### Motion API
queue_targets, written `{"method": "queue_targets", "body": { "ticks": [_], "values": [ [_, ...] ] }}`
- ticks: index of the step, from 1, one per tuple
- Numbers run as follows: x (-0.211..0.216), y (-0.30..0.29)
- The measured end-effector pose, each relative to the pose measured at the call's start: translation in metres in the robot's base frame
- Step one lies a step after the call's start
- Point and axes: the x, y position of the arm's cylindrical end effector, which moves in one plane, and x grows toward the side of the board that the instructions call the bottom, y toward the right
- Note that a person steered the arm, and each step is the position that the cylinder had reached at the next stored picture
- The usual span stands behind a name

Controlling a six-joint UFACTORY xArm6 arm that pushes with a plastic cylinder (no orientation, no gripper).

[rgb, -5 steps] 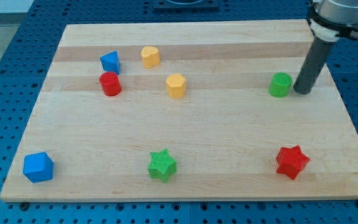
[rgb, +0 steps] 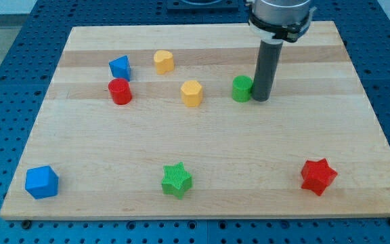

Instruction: Move the green circle towards the center of the yellow hexagon

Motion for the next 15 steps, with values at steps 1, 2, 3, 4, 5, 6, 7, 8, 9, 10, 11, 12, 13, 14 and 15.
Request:
{"method": "queue_targets", "body": {
  "ticks": [1, 2, 3, 4, 5, 6, 7, 8, 9, 10, 11, 12, 13, 14, 15],
  "values": [
    [0.008, 0.0],
    [0.033, -0.017],
    [0.032, -0.056],
    [0.032, -0.1],
    [0.03, -0.121],
    [0.03, -0.121],
    [0.03, -0.116],
    [0.03, -0.112],
    [0.029, -0.101],
    [0.022, -0.09],
    [0.009, -0.097],
    [0.007, -0.124],
    [0.006, -0.144],
    [0.004, -0.145],
    [0.019, -0.133]
  ]
}}
